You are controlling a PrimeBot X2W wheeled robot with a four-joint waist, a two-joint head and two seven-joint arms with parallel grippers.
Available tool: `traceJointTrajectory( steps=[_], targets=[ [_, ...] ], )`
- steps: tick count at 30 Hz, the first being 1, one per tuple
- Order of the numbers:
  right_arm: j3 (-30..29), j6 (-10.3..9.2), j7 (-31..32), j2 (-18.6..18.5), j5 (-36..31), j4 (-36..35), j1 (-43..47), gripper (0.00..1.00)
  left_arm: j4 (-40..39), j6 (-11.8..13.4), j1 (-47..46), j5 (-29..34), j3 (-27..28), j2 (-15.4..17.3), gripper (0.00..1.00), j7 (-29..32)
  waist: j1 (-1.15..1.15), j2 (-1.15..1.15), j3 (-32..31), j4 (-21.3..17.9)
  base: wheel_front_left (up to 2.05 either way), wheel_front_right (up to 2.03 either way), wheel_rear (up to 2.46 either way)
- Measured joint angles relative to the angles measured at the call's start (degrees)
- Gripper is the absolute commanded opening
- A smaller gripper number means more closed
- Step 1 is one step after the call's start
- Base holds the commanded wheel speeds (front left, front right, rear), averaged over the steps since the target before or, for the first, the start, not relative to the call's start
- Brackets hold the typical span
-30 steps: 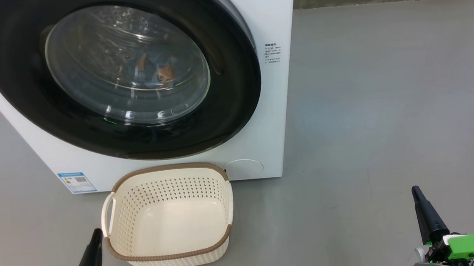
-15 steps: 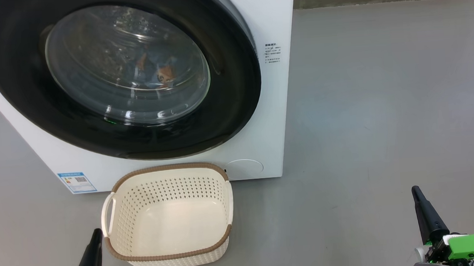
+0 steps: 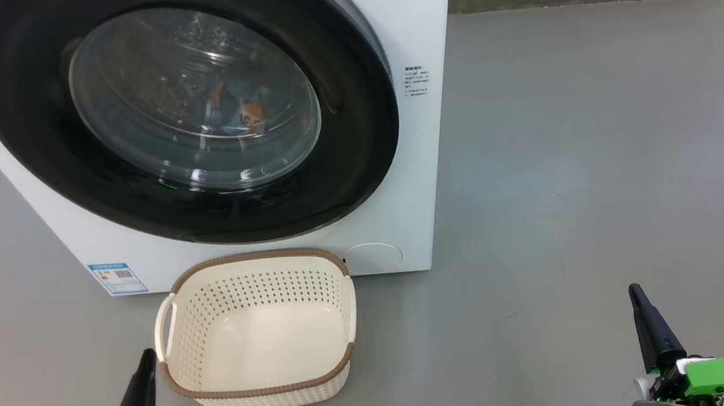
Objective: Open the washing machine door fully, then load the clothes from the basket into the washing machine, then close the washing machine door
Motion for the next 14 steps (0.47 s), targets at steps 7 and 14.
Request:
traceJointTrajectory(
  steps=[7, 14],
  targets=[
    [0.0, 0.0, 0.0, 0.0, 0.0, 0.0, 0.0, 0.0, 0.0, 0.0, 0.0, 0.0, 0.0, 0.0, 0.0, 0.0, 0.0, 0.0, 0.0, 0.0, 0.0, 0.0, 0.0],
    [0.0, 0.0, 0.0, 0.0, 0.0, 0.0, 0.0, 0.0, 0.0, 0.0, 0.0, 0.0, 0.0, 0.0, 0.0, 0.0, 0.0, 0.0, 0.0, 0.0, 0.0, 0.0, 0.0]
  ],
)
